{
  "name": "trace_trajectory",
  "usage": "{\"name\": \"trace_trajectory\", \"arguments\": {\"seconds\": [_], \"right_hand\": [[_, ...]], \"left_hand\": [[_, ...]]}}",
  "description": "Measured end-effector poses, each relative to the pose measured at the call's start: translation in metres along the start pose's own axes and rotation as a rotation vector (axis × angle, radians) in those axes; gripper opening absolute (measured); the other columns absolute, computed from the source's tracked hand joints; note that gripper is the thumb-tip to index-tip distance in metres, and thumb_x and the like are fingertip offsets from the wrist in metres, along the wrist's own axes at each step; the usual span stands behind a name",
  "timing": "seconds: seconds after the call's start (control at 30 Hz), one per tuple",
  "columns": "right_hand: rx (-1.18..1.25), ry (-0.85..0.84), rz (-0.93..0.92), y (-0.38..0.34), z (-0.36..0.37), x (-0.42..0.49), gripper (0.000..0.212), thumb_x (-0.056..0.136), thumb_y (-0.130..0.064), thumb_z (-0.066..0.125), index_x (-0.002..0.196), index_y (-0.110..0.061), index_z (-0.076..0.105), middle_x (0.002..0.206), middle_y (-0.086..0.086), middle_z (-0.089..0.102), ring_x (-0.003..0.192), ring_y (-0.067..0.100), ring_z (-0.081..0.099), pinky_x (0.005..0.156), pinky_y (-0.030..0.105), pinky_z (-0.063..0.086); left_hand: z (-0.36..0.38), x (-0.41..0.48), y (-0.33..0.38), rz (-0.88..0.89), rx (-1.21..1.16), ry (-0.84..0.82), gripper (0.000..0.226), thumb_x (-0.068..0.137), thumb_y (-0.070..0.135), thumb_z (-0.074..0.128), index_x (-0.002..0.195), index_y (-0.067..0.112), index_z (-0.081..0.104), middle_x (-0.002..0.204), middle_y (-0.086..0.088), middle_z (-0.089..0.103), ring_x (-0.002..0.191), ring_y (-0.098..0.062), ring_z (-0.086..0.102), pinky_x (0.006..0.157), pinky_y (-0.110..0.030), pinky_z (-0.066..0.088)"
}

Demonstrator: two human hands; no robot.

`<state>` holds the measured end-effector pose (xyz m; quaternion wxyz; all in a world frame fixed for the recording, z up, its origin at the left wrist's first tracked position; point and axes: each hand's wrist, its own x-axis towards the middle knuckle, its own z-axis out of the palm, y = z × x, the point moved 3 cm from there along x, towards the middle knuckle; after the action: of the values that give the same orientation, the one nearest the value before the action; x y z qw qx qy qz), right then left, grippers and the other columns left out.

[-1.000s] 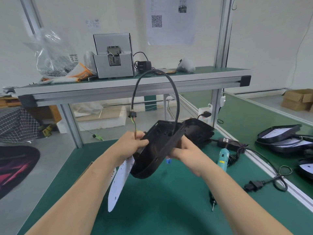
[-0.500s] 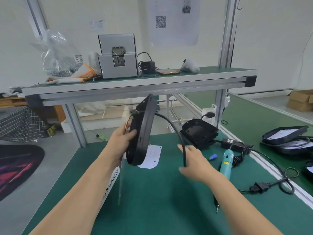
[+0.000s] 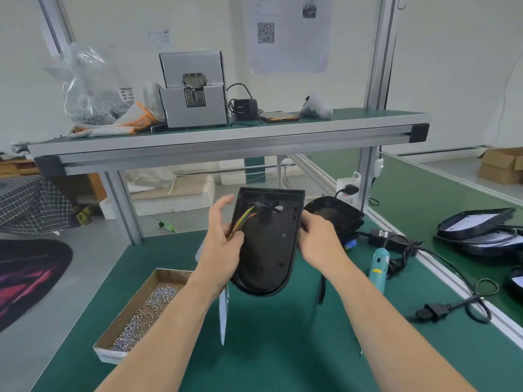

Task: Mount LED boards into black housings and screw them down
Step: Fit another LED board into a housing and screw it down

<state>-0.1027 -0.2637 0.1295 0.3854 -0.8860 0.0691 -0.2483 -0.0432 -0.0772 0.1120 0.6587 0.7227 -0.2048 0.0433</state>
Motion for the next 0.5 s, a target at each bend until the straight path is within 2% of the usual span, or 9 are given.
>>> {"name": "trace_trajectory", "arguments": {"seconds": [0.1,0.2,0.27,0.33,0.4,0.43,0.5], "right_hand": [[0.02,-0.058,0.147,0.012,0.002,0.001,0.032,0.098,-0.012,0.049,0.109,-0.026,0.075,0.098,0.002,0.075,0.092,0.025,0.064,0.078,0.036,0.051],[0.26,-0.097,0.275,0.018,0.003,0.003,0.03,0.098,-0.014,0.056,0.105,-0.033,0.078,0.103,-0.013,0.076,0.098,0.008,0.062,0.075,0.024,0.046],[0.306,-0.045,0.316,0.02,0.0,0.006,0.027,0.096,-0.013,0.06,0.095,-0.032,0.079,0.097,-0.013,0.077,0.091,0.007,0.063,0.071,0.022,0.047],[0.384,0.092,0.37,0.024,-0.005,0.008,0.022,0.092,-0.011,0.064,0.085,-0.026,0.079,0.088,-0.001,0.077,0.082,0.015,0.063,0.076,0.039,0.055],[0.536,0.189,0.414,0.023,-0.008,0.006,0.019,0.09,-0.006,0.066,0.082,-0.019,0.077,0.088,0.009,0.077,0.083,0.028,0.068,0.086,0.053,0.056],[0.594,0.217,0.423,0.023,-0.007,0.005,0.019,0.09,-0.004,0.066,0.082,-0.018,0.077,0.088,0.011,0.077,0.086,0.034,0.07,0.086,0.056,0.056],[0.642,0.25,0.429,0.027,-0.001,0.002,0.019,0.09,-0.003,0.066,0.085,-0.018,0.076,0.087,0.012,0.076,0.085,0.037,0.07,0.083,0.057,0.058]], "left_hand": [[0.007,-0.006,-0.003,0.024,0.093,-0.009,0.051,0.095,-0.006,0.045,0.093,0.041,0.063,0.077,0.003,0.062,0.065,-0.005,0.047,0.058,-0.013,0.038],[0.012,-0.011,-0.003,-0.034,0.131,-0.021,0.049,0.092,-0.007,0.047,0.078,0.029,0.076,0.087,0.008,0.067,0.07,0.001,0.052,0.065,-0.013,0.038],[0.012,-0.013,0.001,-0.065,0.073,-0.072,0.041,0.089,-0.001,0.055,0.083,0.032,0.08,0.103,0.004,0.068,0.088,0.004,0.058,0.074,-0.01,0.04],[0.013,-0.018,0.003,-0.099,-0.018,-0.188,0.024,0.085,0.019,0.062,0.091,0.033,0.082,0.114,-0.001,0.063,0.109,0.002,0.055,0.084,-0.008,0.038],[0.01,-0.022,0.001,-0.122,-0.077,-0.31,0.025,0.083,0.032,0.064,0.1,0.029,0.081,0.125,0.0,0.06,0.132,0.007,0.039,0.097,-0.008,0.035],[0.008,-0.023,0.001,-0.12,-0.092,-0.349,0.025,0.085,0.033,0.066,0.103,0.026,0.081,0.129,-0.001,0.059,0.134,0.013,0.035,0.102,-0.009,0.036],[0.003,-0.023,0.001,-0.106,-0.116,-0.403,0.021,0.089,0.029,0.069,0.102,0.018,0.081,0.124,-0.001,0.061,0.12,0.017,0.05,0.098,-0.009,0.045]]}}
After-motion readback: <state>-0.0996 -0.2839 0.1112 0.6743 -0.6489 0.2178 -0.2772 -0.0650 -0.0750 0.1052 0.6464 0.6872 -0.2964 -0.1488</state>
